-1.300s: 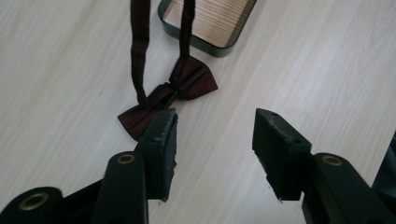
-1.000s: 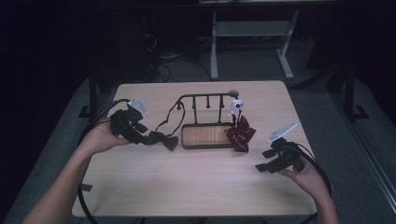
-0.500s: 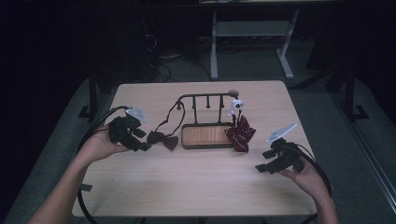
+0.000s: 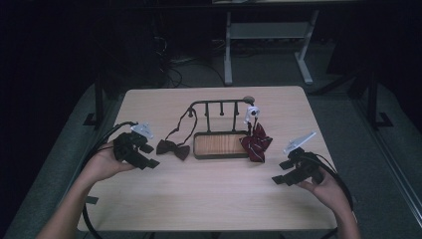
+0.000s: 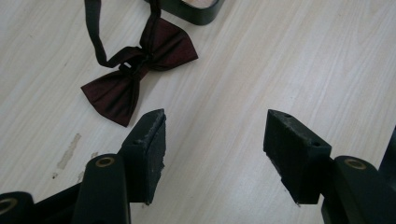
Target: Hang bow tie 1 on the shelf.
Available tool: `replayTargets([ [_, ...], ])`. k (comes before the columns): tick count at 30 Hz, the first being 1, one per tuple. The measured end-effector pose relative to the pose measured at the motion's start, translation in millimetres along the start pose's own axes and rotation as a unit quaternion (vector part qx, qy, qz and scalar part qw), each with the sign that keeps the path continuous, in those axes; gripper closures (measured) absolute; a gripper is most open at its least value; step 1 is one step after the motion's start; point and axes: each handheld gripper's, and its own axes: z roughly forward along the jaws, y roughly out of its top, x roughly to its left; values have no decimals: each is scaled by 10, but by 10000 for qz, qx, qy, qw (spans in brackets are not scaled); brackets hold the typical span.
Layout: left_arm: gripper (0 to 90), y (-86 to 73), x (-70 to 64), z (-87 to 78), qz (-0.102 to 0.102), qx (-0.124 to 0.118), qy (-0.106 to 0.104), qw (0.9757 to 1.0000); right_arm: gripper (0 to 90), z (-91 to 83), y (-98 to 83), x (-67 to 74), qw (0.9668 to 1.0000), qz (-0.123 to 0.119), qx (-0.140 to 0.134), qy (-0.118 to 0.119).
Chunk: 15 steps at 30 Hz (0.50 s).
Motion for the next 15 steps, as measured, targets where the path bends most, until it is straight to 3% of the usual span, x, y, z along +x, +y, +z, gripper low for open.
replayTargets([
  [15,377,-117,-107,112,30,-28,-54,10000,323,7,-15,-10,10000,9,-9,25],
])
